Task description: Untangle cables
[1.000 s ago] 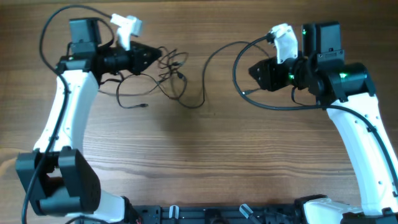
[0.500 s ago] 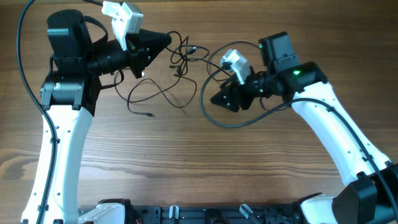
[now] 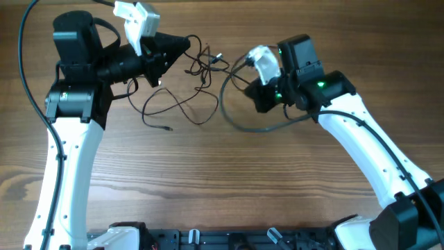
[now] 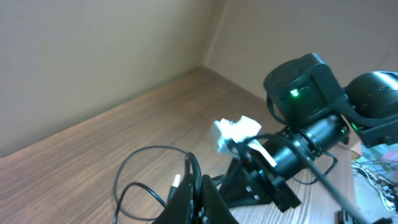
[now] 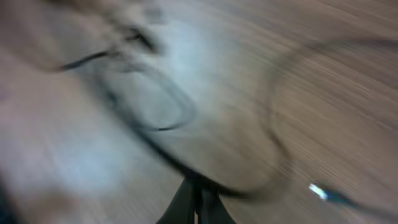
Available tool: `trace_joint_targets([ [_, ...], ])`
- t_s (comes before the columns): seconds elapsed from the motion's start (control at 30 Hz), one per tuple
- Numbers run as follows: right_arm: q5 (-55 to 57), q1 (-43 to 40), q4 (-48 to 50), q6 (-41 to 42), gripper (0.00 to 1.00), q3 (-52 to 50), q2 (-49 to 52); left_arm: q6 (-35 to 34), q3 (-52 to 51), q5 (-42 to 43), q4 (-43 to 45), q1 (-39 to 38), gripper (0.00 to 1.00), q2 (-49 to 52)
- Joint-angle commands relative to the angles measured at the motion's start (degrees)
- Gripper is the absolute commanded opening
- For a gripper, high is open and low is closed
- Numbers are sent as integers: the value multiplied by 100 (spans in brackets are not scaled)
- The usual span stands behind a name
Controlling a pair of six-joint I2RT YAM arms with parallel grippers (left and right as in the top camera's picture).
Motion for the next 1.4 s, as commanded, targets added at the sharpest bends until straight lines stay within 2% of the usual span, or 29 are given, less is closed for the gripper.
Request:
trace_joint_targets([
  [0.0,2590,-4,-249,1775,4,4,98,-26,44,-474,-15,-2,4,-70],
  [0.07,3034,-68,-463,2114,4,4,98,-24,44,-619,-15,17,4,-70],
  [0.23,2957,-426,-789,2214,4,4,98,-24,44,-721,-92,131,4,-70],
  [0.33,1316,-422,-404,984,4,4,98,-24,44,-719,-186,131,5,-70],
  [0.37,905,-422,-271,887,8,2,98,-22,44,-721,-197,131,5,-70],
  [0.4,-68,-422,-79,212,47,4,98,-24,44,-719,-210,129,4,-70],
  [0.43,-610,-422,-57,-271,59,4,98,-24,44,-719,-210,122,5,-70],
  [0.47,-1038,-415,-68,-699,66,4,101,-26,44,-717,-212,118,4,-70],
  [0.5,-1137,-411,-94,-905,77,4,101,-26,44,-717,-212,118,4,-70],
  [0.63,-1158,-411,-127,-1379,91,4,101,-9,44,-719,-212,120,5,-70],
  [0.83,-1598,-385,-87,-1676,94,4,212,98,44,-715,-251,120,5,-70],
  [1.0,-1600,-140,365,-1749,93,4,765,144,44,-673,-354,120,5,-70],
  [1.07,-1598,-76,776,-1486,86,2,979,144,44,-675,-358,120,5,-70],
  [1.13,-1587,-76,1123,-1244,69,4,1060,144,44,-675,-358,120,5,-70],
  [1.2,-1447,-76,1355,-1073,56,4,1088,144,44,-675,-382,120,5,-70],
  [1.23,-1259,-76,1423,-997,25,4,1091,144,44,-675,-400,120,5,-70],
  [1.27,-785,-76,1451,-815,4,4,1091,142,44,-675,-415,120,5,-70],
  [1.37,885,-76,1353,57,4,4,1091,142,44,-678,-468,120,6,-70],
])
